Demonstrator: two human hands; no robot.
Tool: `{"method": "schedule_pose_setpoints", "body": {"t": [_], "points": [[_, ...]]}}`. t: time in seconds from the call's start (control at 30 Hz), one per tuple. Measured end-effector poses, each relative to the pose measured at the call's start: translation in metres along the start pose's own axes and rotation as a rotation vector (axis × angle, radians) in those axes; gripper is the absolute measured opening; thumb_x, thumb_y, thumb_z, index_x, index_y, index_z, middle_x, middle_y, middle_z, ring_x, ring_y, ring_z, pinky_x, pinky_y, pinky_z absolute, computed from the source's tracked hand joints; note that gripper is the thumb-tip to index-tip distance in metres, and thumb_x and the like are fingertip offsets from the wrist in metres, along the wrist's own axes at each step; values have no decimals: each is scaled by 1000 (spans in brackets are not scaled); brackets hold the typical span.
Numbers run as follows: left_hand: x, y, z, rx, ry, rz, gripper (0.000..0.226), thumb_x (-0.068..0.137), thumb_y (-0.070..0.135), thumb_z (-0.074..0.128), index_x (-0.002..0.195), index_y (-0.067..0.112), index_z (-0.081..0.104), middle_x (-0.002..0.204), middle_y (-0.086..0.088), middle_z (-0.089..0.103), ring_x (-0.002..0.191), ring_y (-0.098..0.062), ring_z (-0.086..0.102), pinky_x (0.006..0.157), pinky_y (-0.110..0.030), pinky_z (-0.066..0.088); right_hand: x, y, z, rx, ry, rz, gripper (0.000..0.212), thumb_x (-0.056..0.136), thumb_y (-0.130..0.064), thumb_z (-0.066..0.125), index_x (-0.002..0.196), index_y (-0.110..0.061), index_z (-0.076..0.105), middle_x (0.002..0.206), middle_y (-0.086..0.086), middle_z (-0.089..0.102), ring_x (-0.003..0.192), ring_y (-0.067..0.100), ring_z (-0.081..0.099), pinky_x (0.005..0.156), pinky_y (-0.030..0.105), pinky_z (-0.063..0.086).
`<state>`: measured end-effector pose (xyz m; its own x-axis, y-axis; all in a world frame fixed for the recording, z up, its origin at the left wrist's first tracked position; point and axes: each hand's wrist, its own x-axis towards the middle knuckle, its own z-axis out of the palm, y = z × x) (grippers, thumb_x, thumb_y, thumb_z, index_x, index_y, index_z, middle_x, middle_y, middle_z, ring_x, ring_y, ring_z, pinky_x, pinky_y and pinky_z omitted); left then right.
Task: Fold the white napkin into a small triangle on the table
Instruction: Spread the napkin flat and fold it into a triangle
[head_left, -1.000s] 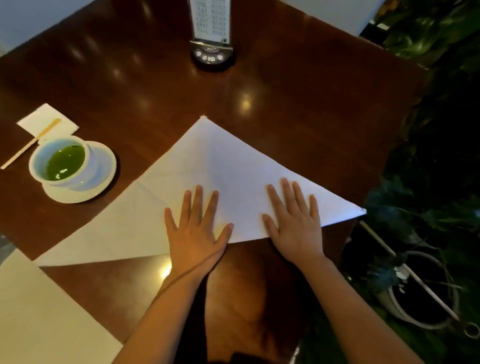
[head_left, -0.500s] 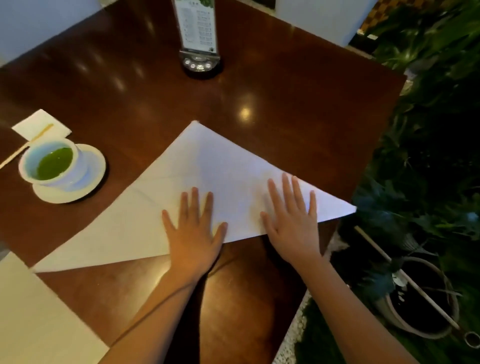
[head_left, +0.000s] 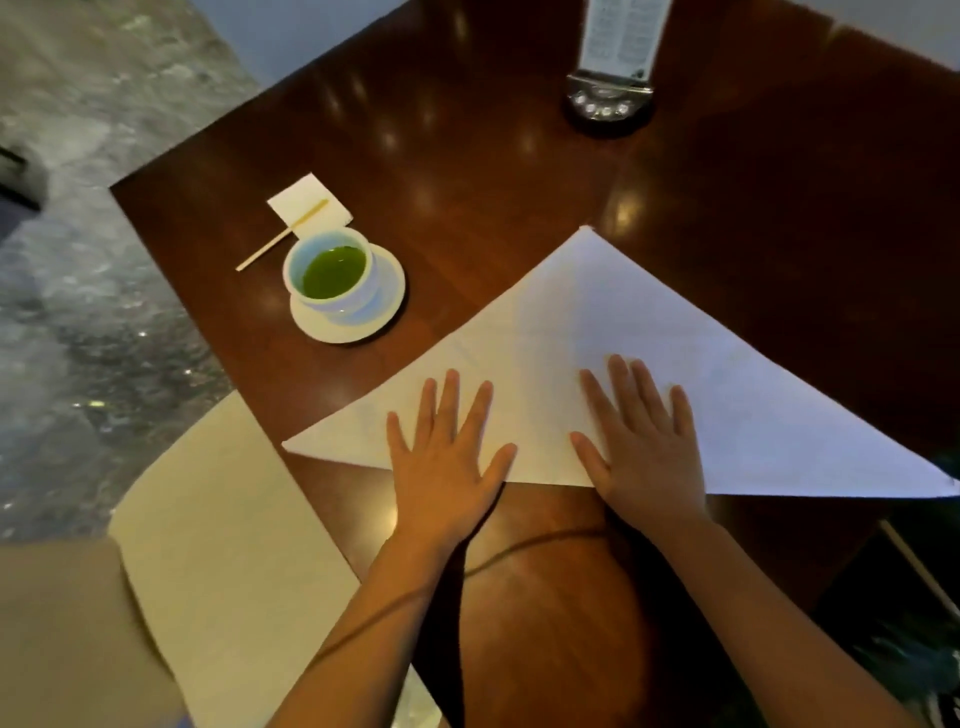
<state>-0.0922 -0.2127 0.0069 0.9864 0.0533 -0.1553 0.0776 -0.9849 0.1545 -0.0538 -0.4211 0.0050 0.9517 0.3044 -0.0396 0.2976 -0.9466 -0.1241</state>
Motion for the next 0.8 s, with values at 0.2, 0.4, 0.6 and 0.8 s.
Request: {"method": "schedule_pose_setpoints", "body": {"t": [0.2,0.4,0.6,0.8], "points": [[-21,-64,-12,-4,4,-166,77,80,81,17,147,46,2,158,0,-11,144,-24,-14,109,-61,-6,3,-1,1,-27,-52,1,77,85,-68,21,149,-26,16,156,9,14,142,32,12,110,59,12],[-21,-48,-21,-60,48,-247,81,78,82,15,148,42,5,159,-6,-9,144,-24,-12,107,-64,-8,0,-11,-1,-8,-61,-36,83,82,-74,17,149,-25,17,156,12,13,141,36,13,107,63,13],[27,59,-11,-120,190,-9,63,94,54,16,148,22,23,157,-9,16,144,-28,12,109,-58,-2,56,-5,-12,51,118,-3,59,93,-48,20,144,-20,31,151,12,29,139,33,24,108,58,16],[42,80,25,-68,160,-31,71,85,64,32,146,28,29,156,-7,23,143,-30,13,107,-65,2,119,26,-10,-28,-29,-146,67,89,-54,2,148,-26,11,158,5,7,144,25,1,112,49,-4]]}}
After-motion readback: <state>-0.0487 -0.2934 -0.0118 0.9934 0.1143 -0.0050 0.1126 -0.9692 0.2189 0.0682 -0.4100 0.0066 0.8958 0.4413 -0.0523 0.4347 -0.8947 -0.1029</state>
